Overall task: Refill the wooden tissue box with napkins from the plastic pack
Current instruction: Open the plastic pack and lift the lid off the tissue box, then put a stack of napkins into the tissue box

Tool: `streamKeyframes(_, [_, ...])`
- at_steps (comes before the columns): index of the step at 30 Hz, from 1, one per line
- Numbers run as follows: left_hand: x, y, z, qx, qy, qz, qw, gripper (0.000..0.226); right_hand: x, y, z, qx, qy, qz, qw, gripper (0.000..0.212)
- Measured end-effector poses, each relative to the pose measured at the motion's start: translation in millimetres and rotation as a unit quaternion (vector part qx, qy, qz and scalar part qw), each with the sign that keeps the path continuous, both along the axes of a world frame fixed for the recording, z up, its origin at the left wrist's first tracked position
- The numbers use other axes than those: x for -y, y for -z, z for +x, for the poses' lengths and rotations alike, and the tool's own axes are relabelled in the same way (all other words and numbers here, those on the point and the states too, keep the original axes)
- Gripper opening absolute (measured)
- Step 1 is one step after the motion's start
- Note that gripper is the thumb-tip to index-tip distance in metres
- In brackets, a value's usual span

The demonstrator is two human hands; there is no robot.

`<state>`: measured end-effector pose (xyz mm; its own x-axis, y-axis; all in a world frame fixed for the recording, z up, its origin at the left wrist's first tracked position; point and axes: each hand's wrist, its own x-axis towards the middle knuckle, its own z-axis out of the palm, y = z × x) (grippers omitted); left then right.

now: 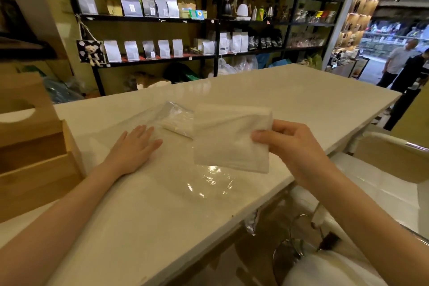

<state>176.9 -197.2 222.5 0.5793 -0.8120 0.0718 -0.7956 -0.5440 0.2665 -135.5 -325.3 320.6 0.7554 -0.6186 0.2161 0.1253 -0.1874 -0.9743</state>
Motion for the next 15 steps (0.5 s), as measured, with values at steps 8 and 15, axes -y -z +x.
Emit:
streamKeyframes(8, [-39,-68,-72,-0.083,-0.004,-0.461,0.883,0.043,12,12,114,-0.078,-0.093,0.174,0.977,0.017])
streamKeyframes(15, [-92,-119,-35,-0.612,-0.111,-0.276,0.732,0.108,-28,-8,192,-0.036,-0.211,0.04,0.976,0.013])
